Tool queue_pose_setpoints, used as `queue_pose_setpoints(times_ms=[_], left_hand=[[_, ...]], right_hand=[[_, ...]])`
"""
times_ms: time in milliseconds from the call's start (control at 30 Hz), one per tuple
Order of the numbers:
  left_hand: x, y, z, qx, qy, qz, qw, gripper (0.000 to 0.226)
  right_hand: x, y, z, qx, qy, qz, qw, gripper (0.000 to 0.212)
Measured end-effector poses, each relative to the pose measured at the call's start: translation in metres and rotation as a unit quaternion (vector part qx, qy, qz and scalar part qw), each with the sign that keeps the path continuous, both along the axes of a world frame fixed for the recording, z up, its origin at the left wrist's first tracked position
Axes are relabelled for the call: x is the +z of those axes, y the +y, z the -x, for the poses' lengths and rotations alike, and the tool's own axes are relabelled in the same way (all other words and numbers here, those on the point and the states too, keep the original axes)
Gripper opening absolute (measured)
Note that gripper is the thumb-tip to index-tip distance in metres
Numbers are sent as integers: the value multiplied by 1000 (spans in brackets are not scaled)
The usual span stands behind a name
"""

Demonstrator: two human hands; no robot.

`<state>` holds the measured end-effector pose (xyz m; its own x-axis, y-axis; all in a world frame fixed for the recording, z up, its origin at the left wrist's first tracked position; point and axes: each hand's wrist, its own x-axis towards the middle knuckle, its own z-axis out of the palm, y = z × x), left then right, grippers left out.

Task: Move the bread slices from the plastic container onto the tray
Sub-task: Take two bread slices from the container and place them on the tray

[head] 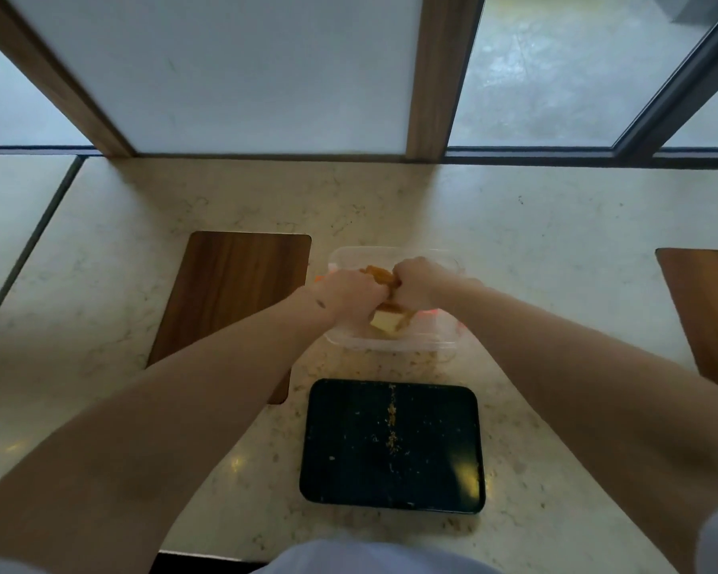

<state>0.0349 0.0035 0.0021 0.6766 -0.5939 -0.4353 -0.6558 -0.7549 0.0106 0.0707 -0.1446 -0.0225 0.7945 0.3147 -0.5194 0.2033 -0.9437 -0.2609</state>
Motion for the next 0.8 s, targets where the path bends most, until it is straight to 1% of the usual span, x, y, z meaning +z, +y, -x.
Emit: queue_pose_setpoints(times_ms=[67, 133, 200, 267, 300, 333, 367, 433, 467, 533, 600, 667, 733, 767, 800], left_hand=[[23, 0, -6, -40, -10, -15, 999, 24], [46, 0, -9, -76, -20, -39, 996, 20], [67, 0, -8, -82, -45, -40, 995, 18], [87, 4, -1, -52, -74, 4, 996, 16], [95, 8, 6, -18, -85, 47, 995, 14], [101, 15, 15, 29, -91, 109, 989, 13], [105, 24, 26, 89, -88, 183, 975, 13], [104, 45, 56, 213, -58, 324, 920, 13], [98, 55, 74, 268, -43, 373, 887, 12], [77, 70, 115, 358, -16, 429, 829, 9], [48, 80, 158, 432, 8, 457, 778, 5], [18, 88, 199, 509, 32, 466, 723, 6], [-14, 96, 236, 588, 69, 470, 654, 6], [-30, 100, 252, 625, 94, 469, 617, 10], [-46, 103, 266, 657, 126, 470, 575, 14]], right_hand=[[32, -7, -8, 21, -22, 9, 1000, 22], [62, -14, -12, 30, -45, 24, 998, 21], [88, -22, -10, 44, -68, 47, 996, 19], [110, -30, 0, 49, -86, 59, 993, 20], [120, -35, 7, 43, -93, 54, 993, 20], [128, -40, 15, 28, -96, 35, 994, 20], [134, -46, 25, 5, -95, 5, 995, 19], [140, -61, 50, -59, -89, -73, 992, 16], [139, -68, 65, -97, -90, -117, 984, 14], [125, -79, 103, -165, -100, -202, 960, 13], [100, -82, 144, -208, -112, -257, 937, 10], [72, -78, 185, -238, -91, -286, 924, 8], [41, -73, 219, -283, -34, -307, 908, 6], [27, -69, 232, -313, -1, -312, 897, 4], [14, -65, 242, -347, 36, -316, 883, 6]])
